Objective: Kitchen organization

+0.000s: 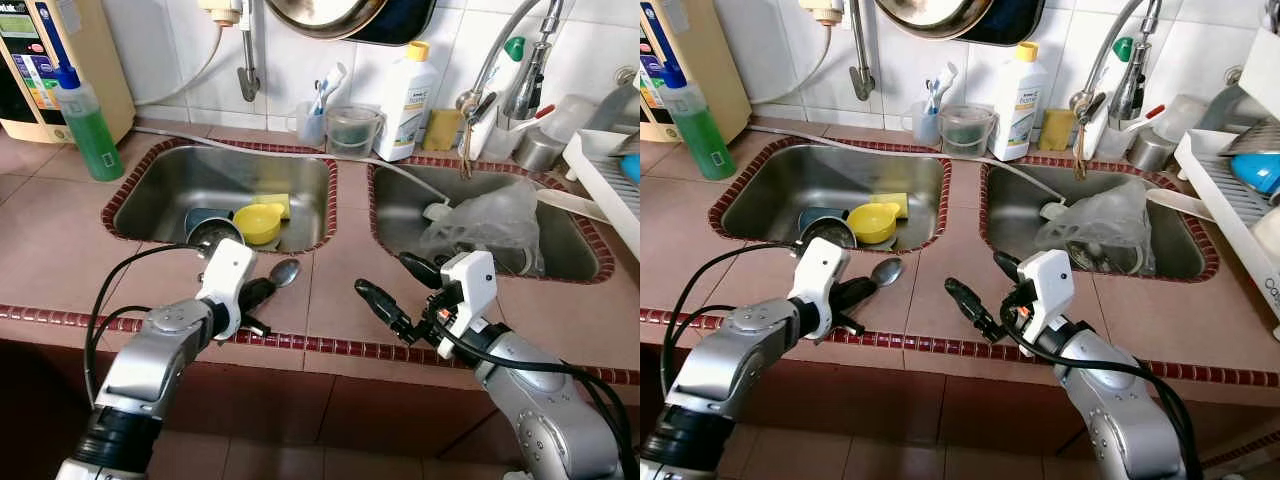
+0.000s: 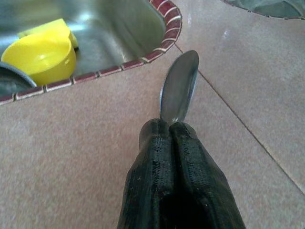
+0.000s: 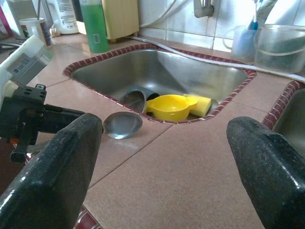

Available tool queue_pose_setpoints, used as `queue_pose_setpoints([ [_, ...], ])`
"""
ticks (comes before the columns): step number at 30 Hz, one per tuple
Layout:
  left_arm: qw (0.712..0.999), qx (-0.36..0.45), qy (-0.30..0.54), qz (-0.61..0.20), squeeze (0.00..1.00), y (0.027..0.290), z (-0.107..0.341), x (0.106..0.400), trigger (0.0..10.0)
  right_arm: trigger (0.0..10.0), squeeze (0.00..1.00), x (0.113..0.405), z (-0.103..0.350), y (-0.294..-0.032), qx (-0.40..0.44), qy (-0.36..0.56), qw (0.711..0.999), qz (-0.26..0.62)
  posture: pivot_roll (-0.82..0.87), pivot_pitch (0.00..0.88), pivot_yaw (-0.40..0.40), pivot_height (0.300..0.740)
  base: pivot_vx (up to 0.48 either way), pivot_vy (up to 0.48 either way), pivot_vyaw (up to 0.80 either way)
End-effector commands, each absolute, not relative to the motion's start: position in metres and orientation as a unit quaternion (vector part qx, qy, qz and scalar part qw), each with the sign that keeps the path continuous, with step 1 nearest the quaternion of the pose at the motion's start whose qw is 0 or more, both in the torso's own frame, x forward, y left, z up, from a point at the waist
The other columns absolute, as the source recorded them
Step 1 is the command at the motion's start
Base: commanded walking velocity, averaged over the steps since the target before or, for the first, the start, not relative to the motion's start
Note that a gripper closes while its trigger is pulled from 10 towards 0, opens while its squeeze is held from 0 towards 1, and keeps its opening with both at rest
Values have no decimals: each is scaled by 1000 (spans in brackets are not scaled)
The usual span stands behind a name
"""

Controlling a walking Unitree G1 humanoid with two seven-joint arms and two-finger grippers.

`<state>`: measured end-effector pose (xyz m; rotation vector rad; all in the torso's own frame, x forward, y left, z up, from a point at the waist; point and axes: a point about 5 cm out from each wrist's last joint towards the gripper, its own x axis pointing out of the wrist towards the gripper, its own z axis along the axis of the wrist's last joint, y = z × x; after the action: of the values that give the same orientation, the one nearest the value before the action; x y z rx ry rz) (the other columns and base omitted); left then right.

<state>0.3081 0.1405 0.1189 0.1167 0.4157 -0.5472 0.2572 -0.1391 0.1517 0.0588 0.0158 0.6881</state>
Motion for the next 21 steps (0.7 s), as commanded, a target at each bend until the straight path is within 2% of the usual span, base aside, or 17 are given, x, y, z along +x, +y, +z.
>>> queue_pose_setpoints([
  [1, 940, 64, 197, -272, 0, 137, 122, 312, 10000, 10000, 0, 258, 155, -144, 29, 0, 945, 325, 27, 0, -12, 740, 0, 0, 0],
  [21, 931, 79, 197, -296, 0, 125, 122, 319, 10000, 10000, 0, 255, 154, -146, 30, -3, 950, 311, 7, 0, 11, 740, 0, 0, 0],
])
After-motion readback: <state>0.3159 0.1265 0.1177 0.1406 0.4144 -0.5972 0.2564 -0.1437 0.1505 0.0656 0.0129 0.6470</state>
